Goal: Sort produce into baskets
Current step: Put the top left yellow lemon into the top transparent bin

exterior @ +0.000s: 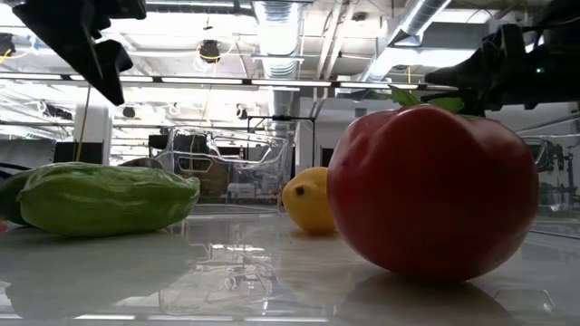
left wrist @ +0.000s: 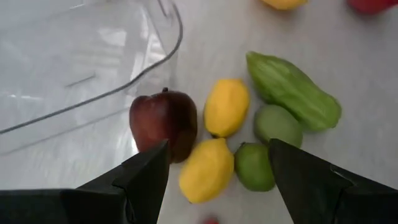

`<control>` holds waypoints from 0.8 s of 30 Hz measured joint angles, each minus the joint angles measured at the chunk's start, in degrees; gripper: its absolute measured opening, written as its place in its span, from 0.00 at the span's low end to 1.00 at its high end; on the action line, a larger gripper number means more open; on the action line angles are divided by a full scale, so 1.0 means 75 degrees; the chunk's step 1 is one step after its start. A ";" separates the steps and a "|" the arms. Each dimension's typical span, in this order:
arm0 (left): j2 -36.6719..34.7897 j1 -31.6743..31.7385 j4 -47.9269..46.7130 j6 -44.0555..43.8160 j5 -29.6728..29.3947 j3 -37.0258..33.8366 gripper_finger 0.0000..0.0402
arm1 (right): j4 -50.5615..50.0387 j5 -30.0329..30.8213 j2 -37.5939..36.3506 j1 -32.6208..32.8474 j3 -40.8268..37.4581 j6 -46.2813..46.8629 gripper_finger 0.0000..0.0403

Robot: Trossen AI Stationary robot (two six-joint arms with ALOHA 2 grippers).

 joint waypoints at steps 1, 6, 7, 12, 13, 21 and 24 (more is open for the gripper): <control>0.0005 -0.0033 -0.0030 -0.0003 -0.0043 -0.0027 0.64 | 0.0074 0.0000 0.0113 0.0019 0.0000 0.0027 0.72; 0.0307 -0.0318 0.0248 -0.0214 -0.0026 -0.0387 0.64 | 0.0497 0.0060 0.0563 0.0155 0.0004 0.0018 0.72; 0.0432 -0.0360 0.0253 -0.0269 -0.0018 -0.0423 0.64 | 0.0549 0.0068 0.0627 0.0159 0.0009 0.0012 0.72; 0.1070 -0.0474 0.0250 -0.0232 -0.0028 -0.0421 0.64 | 0.0590 0.0081 0.0769 0.0179 0.0009 -0.0013 0.72; 0.1169 -0.0477 0.0252 -0.0298 -0.0027 -0.0421 0.64 | 0.0598 0.0082 0.0772 0.0178 0.0009 -0.0028 0.72; 0.1981 -0.0474 0.0115 -0.0193 -0.0021 -0.0421 0.76 | 0.0622 0.0122 0.0769 0.0178 0.0009 -0.0088 0.72; 0.2272 -0.0474 0.0115 0.0287 -0.0021 -0.0421 0.79 | 0.0617 0.0125 0.0769 0.0178 0.0009 -0.0136 0.72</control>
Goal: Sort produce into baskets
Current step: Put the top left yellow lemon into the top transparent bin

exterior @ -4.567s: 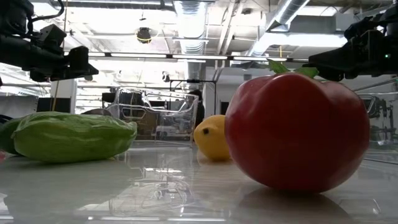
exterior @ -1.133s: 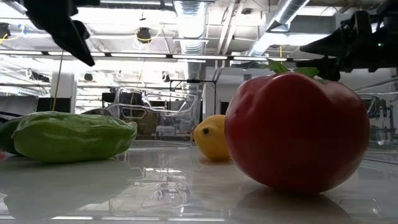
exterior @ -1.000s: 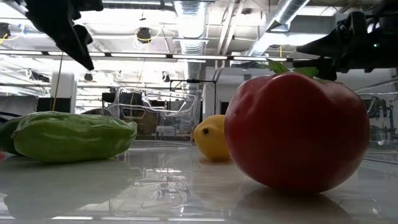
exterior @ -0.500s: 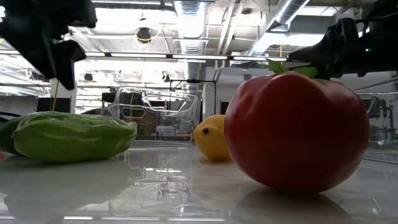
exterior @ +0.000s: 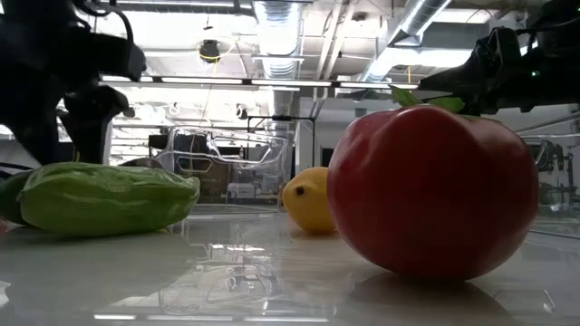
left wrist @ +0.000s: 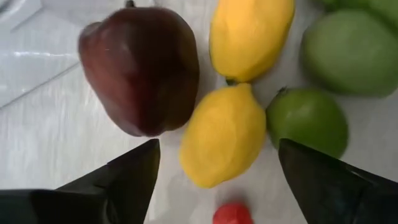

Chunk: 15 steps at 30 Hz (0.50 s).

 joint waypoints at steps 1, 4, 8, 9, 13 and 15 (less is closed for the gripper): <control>0.0091 0.0000 0.0000 0.0173 -0.0002 0.0002 0.80 | 0.0002 0.0000 0.0000 0.0000 0.0000 -0.0027 0.72; 0.0371 0.0000 -0.0003 0.0507 -0.0006 0.0003 0.80 | 0.0002 0.0000 0.0000 0.0000 0.0000 -0.0041 0.72; 0.0770 0.0000 -0.0001 0.0890 0.0098 0.0003 0.77 | 0.0002 0.0003 0.0000 0.0000 0.0000 -0.0039 0.72; 0.0885 0.0000 0.0003 0.0984 0.0133 0.0003 0.76 | -0.0002 0.0003 0.0000 0.0000 0.0000 -0.0034 0.72; 0.1241 0.0000 0.0000 0.1157 0.0143 0.0003 0.69 | -0.0004 0.0000 0.0000 0.0012 0.0000 -0.0009 0.72; 0.1297 0.0000 0.0000 0.1140 0.0147 0.0003 0.65 | -0.0007 0.0000 0.0000 0.0012 0.0000 -0.0009 0.72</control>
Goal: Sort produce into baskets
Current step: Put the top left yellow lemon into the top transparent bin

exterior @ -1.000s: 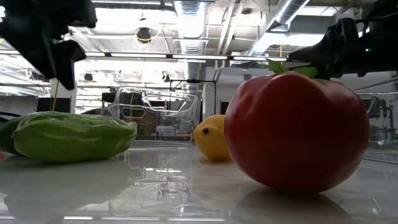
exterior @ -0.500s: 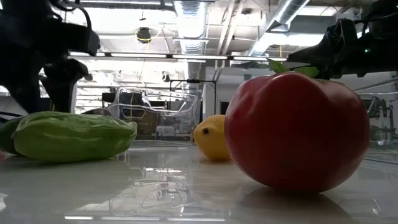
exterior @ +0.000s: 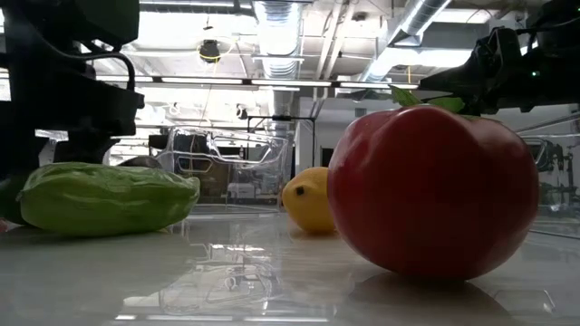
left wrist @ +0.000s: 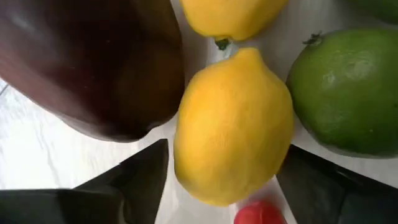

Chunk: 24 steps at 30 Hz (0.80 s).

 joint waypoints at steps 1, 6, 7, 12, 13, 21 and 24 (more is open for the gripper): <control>0.0000 0.0000 0.0000 -0.0024 0.0050 0.0000 0.62 | 0.0000 0.0001 0.0000 0.0000 0.0000 0.0001 0.72; 0.0000 0.0006 -0.0049 -0.0041 0.0420 0.0029 0.50 | 0.0000 0.0001 0.0000 0.0000 0.0000 0.0006 0.72; 0.0000 0.0006 -0.0165 -0.0041 0.0565 0.0074 0.47 | 0.0000 0.0000 0.0000 0.0000 0.0000 0.0009 0.72; -0.0073 0.0003 -0.1607 -0.0244 0.0604 0.0739 0.44 | -0.0003 0.0000 0.0000 -0.0003 0.0000 0.0030 0.72; -0.0125 0.0003 -0.1915 -0.0286 0.0492 0.0912 0.44 | 0.0000 0.0000 0.0000 -0.0003 0.0000 0.0029 0.72; -0.0922 0.0072 -0.2747 -0.0582 -0.1163 0.1971 0.45 | -0.0051 0.0000 0.0000 -0.0003 0.0000 0.0029 0.72; -0.1241 0.0288 -0.2692 -0.0545 -0.2219 0.1973 0.45 | -0.0064 0.0000 0.0000 -0.0003 -0.0002 0.0029 0.72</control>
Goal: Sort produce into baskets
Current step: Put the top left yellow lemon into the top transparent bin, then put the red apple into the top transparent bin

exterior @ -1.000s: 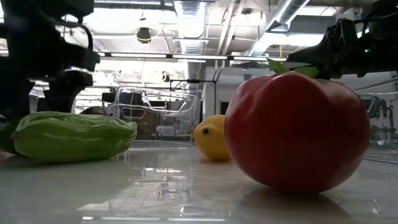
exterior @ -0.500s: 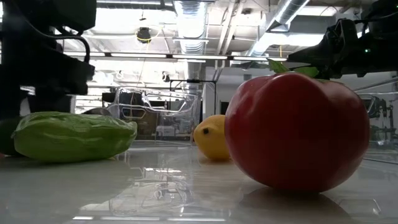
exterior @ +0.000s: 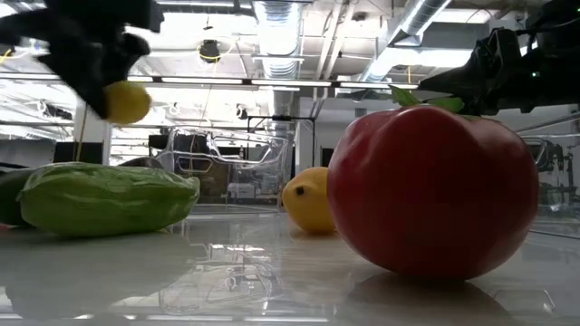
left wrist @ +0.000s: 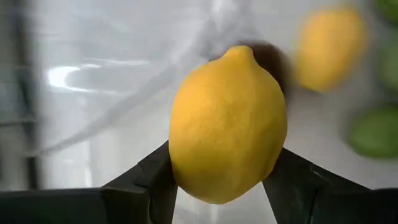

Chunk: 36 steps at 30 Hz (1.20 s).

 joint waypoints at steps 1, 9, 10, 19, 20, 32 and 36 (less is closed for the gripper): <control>-0.0063 0.0128 0.0088 0.0096 -0.0317 -0.0005 0.45 | 0.0003 0.0000 0.0000 0.0000 -0.0001 0.0000 0.72; -0.0071 0.1906 0.1734 0.1966 -0.0929 -0.0019 0.46 | 0.0005 0.0000 0.0000 -0.0003 -0.0001 0.0116 0.72; -0.0065 0.2117 0.1908 0.2104 -0.0885 -0.0020 0.46 | 0.0005 0.0000 0.0000 -0.0003 -0.0001 0.0120 0.72; -0.0115 0.2947 0.2133 0.2711 0.0242 -0.0023 0.67 | -0.0029 0.0015 0.0006 -0.0026 -0.0004 0.0123 0.72; -0.0115 0.2941 0.2138 0.2743 0.0245 -0.0023 0.69 | -0.0026 0.0017 0.0006 -0.0023 -0.0004 0.0132 0.72; -0.0247 0.2058 0.0591 0.1571 0.0760 0.0389 0.73 | -0.0060 0.0038 0.0009 -0.0023 -0.0004 0.0140 0.72; -0.0500 0.1449 0.0615 0.0517 0.1106 -0.0019 0.72 | -0.0084 0.0041 0.0007 -0.0023 -0.0004 0.0137 0.72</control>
